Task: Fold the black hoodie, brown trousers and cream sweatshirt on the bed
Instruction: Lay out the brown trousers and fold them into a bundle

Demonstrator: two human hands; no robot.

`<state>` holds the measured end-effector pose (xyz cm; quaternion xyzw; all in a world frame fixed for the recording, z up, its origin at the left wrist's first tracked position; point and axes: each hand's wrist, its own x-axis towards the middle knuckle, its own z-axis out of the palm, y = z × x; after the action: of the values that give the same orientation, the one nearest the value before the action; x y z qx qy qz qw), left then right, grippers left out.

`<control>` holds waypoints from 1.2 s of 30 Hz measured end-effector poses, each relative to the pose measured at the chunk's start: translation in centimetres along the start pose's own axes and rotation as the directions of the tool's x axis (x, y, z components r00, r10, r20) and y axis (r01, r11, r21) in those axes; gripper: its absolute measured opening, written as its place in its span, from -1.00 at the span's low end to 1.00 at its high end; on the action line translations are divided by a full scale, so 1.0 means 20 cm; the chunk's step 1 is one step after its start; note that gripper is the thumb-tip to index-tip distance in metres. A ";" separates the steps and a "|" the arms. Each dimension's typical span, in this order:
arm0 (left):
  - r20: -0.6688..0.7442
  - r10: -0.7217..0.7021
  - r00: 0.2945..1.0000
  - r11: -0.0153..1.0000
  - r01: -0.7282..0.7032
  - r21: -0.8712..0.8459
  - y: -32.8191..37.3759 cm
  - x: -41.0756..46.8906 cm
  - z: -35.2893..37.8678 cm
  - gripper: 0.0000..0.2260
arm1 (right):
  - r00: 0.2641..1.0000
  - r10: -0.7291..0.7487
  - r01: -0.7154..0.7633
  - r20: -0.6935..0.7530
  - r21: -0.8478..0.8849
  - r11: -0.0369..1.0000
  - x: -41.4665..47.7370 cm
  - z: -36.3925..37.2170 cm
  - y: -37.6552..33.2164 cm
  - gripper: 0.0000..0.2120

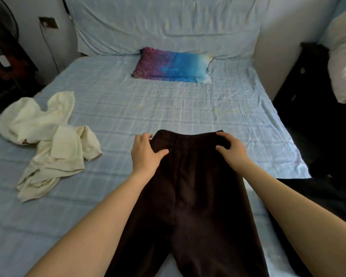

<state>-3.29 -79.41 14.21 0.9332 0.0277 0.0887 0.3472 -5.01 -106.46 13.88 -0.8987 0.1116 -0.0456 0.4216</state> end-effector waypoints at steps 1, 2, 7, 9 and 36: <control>0.029 0.053 0.998 0.990 -0.057 0.131 -0.03 0.00 0.10 -0.32 | 0.999 0.039 -0.037 0.019 -0.095 0.995 0.04 0.08 0.05 -0.47; 0.079 0.109 0.991 0.961 -0.126 0.248 -0.07 -0.05 0.20 -0.28 | 0.996 0.067 -0.055 0.055 -0.194 0.979 0.03 0.18 0.11 -0.43; 0.535 0.238 0.811 0.812 -0.468 0.348 -0.41 -0.72 0.67 -0.43 | 0.985 0.057 0.023 0.163 -0.453 0.891 -0.66 0.66 0.51 -0.46; 0.621 0.204 0.757 0.787 -0.504 0.356 -0.55 -0.88 0.79 -0.46 | 0.989 0.079 0.002 0.128 -0.536 0.844 -0.96 0.74 0.69 -0.47; 0.714 0.141 0.686 0.952 -0.293 0.093 -0.81 -2.14 0.34 -0.30 | 0.951 0.261 -0.261 -0.165 0.023 0.965 -2.16 0.43 0.86 -0.72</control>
<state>-43.88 -76.45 -7.65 0.9234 -0.2078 -0.2331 0.2231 -48.21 -100.38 -4.24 -0.8690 0.2642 -0.0645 0.4134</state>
